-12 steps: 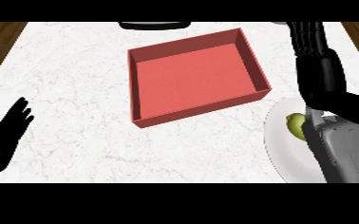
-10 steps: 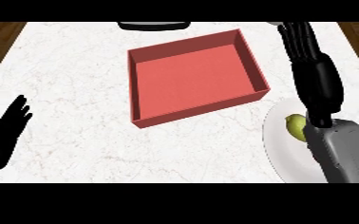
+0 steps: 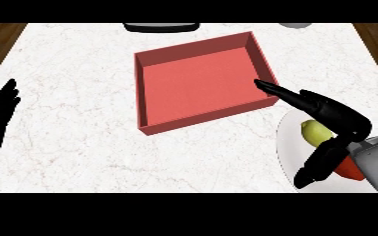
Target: Pick the bell pepper from the plate and place it in the cardboard box
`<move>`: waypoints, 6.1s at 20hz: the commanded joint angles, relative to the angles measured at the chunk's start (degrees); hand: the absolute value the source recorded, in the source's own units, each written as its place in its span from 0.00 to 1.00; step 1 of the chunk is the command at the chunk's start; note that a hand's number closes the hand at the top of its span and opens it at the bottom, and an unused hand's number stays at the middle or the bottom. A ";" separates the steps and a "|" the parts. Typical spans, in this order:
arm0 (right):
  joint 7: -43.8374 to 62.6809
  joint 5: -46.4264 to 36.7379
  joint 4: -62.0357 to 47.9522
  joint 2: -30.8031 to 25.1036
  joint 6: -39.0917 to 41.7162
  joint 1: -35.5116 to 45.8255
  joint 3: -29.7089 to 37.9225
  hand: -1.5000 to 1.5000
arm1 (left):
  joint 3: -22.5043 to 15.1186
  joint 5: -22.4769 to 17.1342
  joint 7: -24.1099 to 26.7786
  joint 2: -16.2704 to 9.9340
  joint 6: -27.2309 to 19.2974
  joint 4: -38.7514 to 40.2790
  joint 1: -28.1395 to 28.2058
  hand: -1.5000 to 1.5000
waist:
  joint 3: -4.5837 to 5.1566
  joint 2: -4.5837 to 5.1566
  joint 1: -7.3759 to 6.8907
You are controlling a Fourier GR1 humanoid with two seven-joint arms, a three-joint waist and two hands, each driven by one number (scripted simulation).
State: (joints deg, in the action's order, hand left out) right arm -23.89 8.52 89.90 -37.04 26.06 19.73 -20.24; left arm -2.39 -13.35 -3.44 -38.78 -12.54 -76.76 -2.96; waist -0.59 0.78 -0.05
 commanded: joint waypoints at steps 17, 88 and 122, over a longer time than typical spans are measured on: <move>-42.05 -24.34 -9.45 -25.85 2.69 3.92 -9.07 0.00 | -5.76 8.14 0.82 4.11 -4.73 1.03 -4.73 0.50 | 0.17 0.74 -3.21; 1.90 -33.99 -37.38 -7.68 -34.54 -7.93 -0.86 1.00 | 4.54 14.78 -0.56 7.65 -4.92 3.41 2.57 0.50 | 1.00 -3.45 10.05; 79.89 -57.04 -11.34 27.95 -36.47 32.28 3.47 1.00 | 1.51 17.40 1.13 11.38 -0.91 2.72 -3.52 0.50 | 0.63 -0.38 -1.06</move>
State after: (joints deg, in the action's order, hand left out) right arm 57.65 -49.13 88.46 -13.18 -6.91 47.28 -20.92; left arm -0.50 3.03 -4.09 -28.84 -13.33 -76.16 -5.70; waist 0.10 0.01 -0.83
